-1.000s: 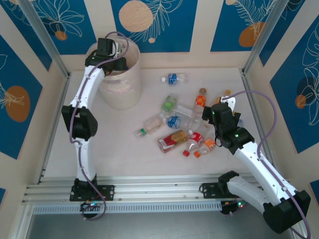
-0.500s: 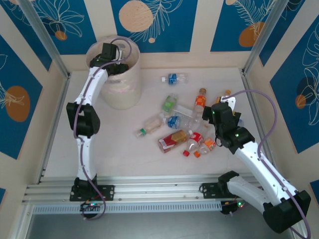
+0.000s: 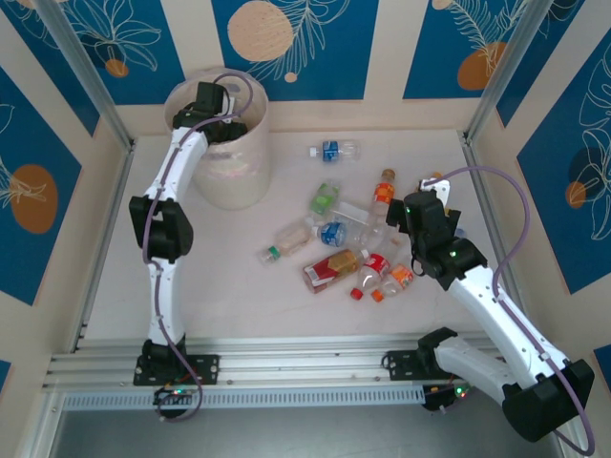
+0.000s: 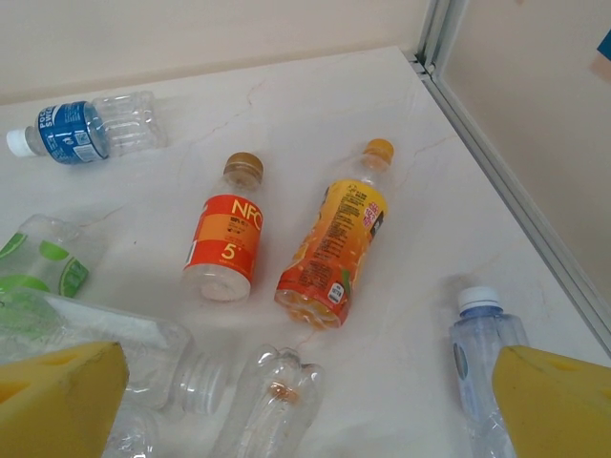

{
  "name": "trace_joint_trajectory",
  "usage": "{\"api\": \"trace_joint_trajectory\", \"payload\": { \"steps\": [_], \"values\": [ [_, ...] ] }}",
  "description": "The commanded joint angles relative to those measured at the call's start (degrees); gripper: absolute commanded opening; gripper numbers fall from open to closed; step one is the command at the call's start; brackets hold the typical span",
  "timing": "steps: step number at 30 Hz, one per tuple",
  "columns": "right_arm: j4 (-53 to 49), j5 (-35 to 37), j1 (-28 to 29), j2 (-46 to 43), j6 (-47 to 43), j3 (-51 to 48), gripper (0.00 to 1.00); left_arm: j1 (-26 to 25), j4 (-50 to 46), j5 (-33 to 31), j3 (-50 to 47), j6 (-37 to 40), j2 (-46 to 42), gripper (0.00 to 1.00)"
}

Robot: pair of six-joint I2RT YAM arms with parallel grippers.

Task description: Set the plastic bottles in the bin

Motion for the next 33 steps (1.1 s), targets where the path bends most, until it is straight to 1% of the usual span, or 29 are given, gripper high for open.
{"api": "trace_joint_trajectory", "payload": {
  "steps": [1,7,19,22,33],
  "values": [
    [0.3,1.9,0.3,0.0,-0.8,1.5,0.99,0.7,-0.2,1.9,-0.5,0.3,5.2,0.48],
    [0.8,2.0,0.3,0.0,-1.1,1.4,0.99,0.7,-0.3,1.9,-0.5,0.1,6.0,0.51],
    [1.7,1.9,0.3,1.1,-1.4,1.7,0.99,0.7,-0.8,1.0,-0.5,0.5,7.3,0.53],
    [1.9,1.9,0.3,1.4,-1.2,1.5,0.99,0.7,-0.9,1.0,-0.5,0.6,7.5,0.57],
    [1.4,2.4,0.3,0.3,-0.6,0.8,0.99,0.7,-1.4,0.4,-0.5,1.1,6.7,0.65]
  ]
}}
